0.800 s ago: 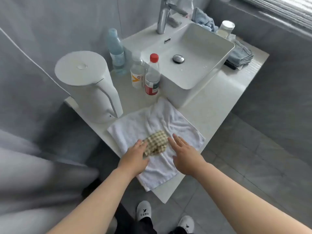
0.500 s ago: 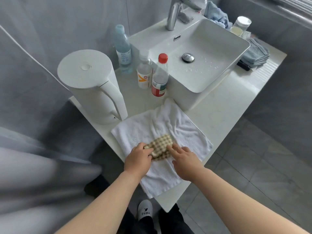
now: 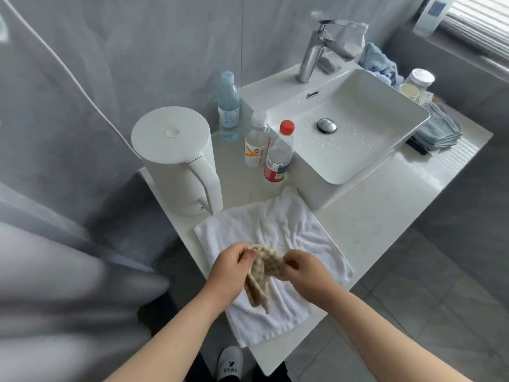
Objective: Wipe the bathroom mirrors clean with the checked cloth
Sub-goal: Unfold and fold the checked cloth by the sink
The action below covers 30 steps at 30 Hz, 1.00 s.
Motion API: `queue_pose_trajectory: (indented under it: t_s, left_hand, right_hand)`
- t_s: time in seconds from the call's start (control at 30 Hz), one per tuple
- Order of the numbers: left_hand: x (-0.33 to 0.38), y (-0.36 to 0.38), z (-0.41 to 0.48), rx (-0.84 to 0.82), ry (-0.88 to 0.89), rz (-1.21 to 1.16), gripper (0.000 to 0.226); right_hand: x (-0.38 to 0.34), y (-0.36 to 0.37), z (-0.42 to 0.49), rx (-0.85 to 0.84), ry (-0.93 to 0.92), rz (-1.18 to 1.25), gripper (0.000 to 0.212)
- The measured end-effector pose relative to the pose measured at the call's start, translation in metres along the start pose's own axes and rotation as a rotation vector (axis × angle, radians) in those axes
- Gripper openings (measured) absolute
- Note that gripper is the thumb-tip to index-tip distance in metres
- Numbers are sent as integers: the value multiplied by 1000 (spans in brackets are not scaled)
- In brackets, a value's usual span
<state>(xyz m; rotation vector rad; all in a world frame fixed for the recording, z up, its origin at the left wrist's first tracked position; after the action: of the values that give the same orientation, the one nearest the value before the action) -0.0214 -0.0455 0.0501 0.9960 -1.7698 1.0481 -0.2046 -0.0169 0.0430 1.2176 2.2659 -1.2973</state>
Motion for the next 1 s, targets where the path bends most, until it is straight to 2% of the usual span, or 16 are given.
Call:
queue_pose_trajectory:
  t_s: [0.07,0.17,0.23,0.3,0.37,0.4,0.43,0.5,0.57,0.67,0.77,0.83,0.9,1.0]
  left_hand:
    - [6,-6,-10,37,-120,-291,30]
    - [13,-12,-28,-23,-275,-694,45]
    - [17,-16,-38,-41,-307,-825,41]
    - [17,-20,-45,3,-299,-910,43]
    - [14,-23,-49,72,-275,-958,51]
    - [14,-25,-51,94,-266,-971,51]
    - [13,-27,-54,106,-259,-974,51]
    - [12,-30,-59,105,-245,-961,50]
    - [15,-35,-64,93,-205,-911,42]
    - [19,-42,-69,96,-117,-806,37]
    - [25,-51,-72,55,-33,-685,42]
    - [25,-56,-74,21,-7,-657,34]
    - [25,-64,-74,32,14,-595,18]
    - [24,-77,-73,52,103,-179,24]
  right_hand:
    - [-8,-5,-9,-22,42,178,12]
    - [-21,-8,-26,-22,73,401,10]
    - [-31,-8,-42,105,17,302,14]
    - [-48,-7,-65,218,-142,162,16]
    - [-62,1,-90,122,-251,172,9]
    - [-68,6,-101,34,-267,191,20]
    - [-71,12,-109,-48,-268,197,30]
    - [-72,22,-117,-79,-269,151,39]
    - [-72,26,-120,-13,-268,150,29]
    - [-69,24,-123,-8,-202,307,7]
    - [-70,14,-130,-64,-147,535,11]
    - [-69,11,-133,-70,-104,671,16]
    - [-67,7,-131,0,-24,800,21]
    - [-65,-5,-128,197,100,844,25]
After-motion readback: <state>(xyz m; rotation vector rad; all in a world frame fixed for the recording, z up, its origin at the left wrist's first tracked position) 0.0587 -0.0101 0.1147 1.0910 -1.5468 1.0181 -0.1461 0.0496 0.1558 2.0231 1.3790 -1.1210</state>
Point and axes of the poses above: each hand's wrist, its own z-axis towards the middle knuckle, its own y-axis out of the palm, x = y × z, the point moved 4 cm from there along z, towards the middle knuckle, and after that the axes turned 9 degrees about y, right-handed, at the moved point
